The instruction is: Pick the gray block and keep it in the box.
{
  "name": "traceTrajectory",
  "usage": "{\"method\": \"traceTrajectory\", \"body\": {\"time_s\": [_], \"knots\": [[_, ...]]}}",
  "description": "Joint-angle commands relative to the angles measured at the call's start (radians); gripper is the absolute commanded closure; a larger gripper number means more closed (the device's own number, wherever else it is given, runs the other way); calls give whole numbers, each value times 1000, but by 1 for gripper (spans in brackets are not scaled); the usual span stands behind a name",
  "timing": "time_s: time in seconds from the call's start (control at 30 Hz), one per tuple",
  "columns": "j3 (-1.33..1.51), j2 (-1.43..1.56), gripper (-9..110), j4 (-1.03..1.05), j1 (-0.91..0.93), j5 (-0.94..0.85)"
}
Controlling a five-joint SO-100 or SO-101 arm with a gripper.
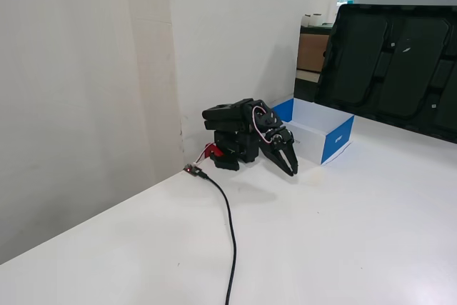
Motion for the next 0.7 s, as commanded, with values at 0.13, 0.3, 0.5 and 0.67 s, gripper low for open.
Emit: {"method": "traceTrajectory", "body": {"time_s": [0.13,0.3,0.5,0.67], "knots": [[8,118,101,35,9,8],[8,118,101,37,18,11],[8,118,101,37,17,11],[8,118,101,37,17,11]]}}
